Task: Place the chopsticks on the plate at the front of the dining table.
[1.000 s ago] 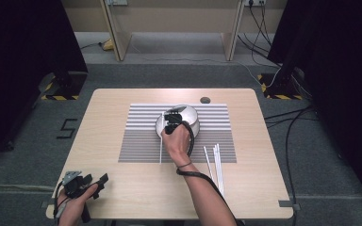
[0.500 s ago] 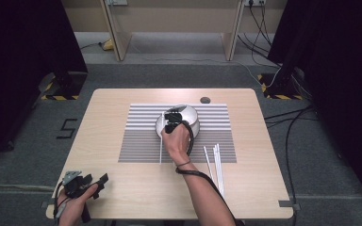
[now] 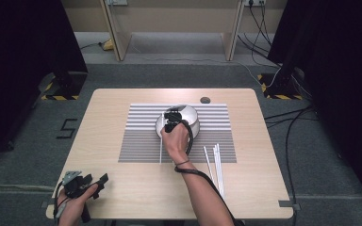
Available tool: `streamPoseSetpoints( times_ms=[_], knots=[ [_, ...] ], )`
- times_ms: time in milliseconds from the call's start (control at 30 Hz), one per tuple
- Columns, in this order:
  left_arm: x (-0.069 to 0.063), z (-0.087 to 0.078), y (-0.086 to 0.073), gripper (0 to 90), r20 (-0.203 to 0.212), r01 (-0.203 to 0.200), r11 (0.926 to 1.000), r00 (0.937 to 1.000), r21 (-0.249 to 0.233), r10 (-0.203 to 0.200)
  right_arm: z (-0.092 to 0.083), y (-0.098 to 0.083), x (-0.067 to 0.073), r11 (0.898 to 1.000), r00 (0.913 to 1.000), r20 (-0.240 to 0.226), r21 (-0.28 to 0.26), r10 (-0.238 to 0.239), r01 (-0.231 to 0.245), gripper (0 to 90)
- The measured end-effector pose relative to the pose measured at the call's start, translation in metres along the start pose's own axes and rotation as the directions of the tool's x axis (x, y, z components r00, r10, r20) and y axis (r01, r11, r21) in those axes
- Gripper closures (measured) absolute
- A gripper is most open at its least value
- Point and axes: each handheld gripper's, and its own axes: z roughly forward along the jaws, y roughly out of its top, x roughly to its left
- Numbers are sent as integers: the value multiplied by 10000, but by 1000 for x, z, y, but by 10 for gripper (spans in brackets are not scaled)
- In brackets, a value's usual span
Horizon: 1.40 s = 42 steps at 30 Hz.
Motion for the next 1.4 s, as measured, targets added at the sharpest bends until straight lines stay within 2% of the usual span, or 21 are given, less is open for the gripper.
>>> streamPoseSetpoints(
  times_ms=[1400],
  knots=[
    [0, 0, 0, 258, 24, -25, 10000, 10000, 20, 25, 6, 6, 4, 9997, 10000, 36, -254, 66, -65, 853]
  ],
)
